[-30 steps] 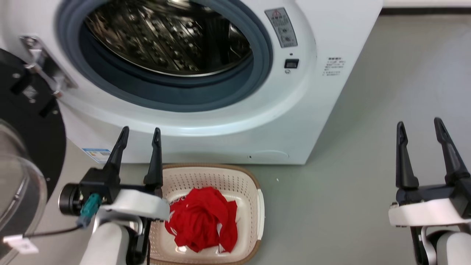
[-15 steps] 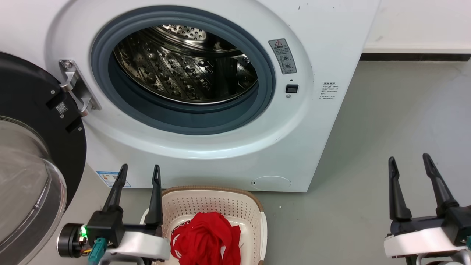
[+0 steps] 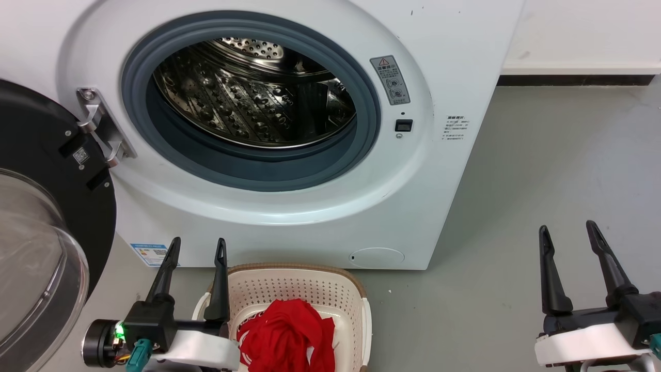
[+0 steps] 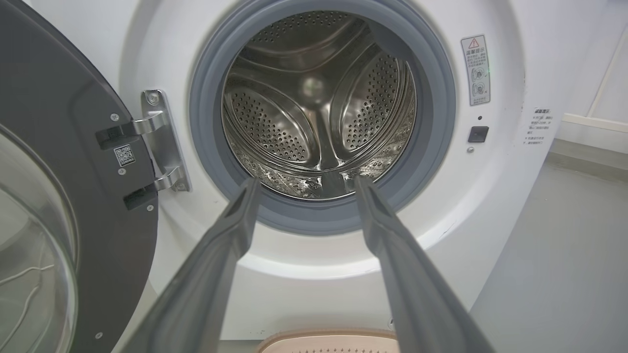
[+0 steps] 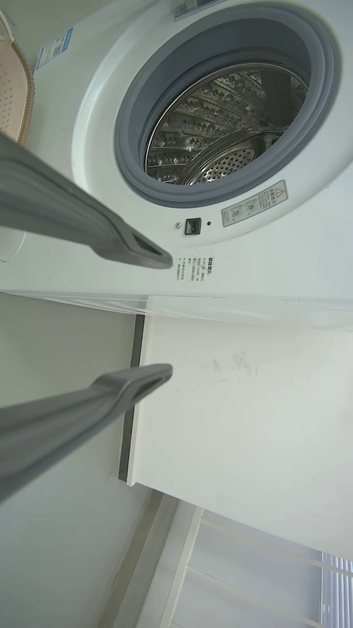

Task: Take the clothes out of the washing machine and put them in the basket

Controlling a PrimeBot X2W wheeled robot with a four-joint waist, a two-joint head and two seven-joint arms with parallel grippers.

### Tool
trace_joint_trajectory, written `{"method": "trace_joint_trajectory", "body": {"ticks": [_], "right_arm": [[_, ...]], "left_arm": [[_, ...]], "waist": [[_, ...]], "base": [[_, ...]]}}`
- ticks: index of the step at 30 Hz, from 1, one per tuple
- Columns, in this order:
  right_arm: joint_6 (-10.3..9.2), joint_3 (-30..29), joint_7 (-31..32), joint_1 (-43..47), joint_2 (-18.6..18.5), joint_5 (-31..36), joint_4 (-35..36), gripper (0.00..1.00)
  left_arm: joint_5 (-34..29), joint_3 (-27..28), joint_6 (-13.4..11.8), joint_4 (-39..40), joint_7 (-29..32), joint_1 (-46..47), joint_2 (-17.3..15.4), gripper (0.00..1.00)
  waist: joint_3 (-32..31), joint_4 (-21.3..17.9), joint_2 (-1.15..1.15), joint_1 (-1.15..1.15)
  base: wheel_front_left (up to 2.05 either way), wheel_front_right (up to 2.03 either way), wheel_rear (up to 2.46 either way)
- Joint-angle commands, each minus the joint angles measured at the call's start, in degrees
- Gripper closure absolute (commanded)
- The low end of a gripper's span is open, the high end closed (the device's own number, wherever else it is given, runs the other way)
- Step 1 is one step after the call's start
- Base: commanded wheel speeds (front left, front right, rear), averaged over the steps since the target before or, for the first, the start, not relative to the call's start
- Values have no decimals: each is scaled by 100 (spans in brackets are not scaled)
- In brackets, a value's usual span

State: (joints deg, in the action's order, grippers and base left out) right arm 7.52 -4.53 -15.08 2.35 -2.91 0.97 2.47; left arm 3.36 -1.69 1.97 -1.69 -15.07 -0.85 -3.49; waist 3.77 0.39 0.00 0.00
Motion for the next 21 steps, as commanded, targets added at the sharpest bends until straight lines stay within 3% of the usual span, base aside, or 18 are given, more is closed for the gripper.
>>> {"method": "trace_joint_trajectory", "body": {"ticks": [1,14,15,18,21], "right_arm": [[-6,4,-13,-44,6,-11,8,0],[-6,-16,-13,-65,6,30,-15,0],[0,-14,0,-5,0,18,-20,100],[1,-4,13,42,7,15,-176,100],[1,30,62,40,-2,-388,-193,100]], "left_arm": [[-21,17,3,-10,-15,64,1,0],[-62,92,79,-2,-15,131,41,0],[-60,75,65,-15,0,103,32,100],[-57,48,64,-180,22,33,43,100],[314,96,85,-248,124,84,43,100]], "waist": [[7,-5,0,0],[48,-3,0,0],[49,-3,0,0],[49,-3,0,0],[40,-4,0,0]], "base": [[0,0,0],[0,0,0],[0,0,0],[0,0,0],[0,0,0]]}}
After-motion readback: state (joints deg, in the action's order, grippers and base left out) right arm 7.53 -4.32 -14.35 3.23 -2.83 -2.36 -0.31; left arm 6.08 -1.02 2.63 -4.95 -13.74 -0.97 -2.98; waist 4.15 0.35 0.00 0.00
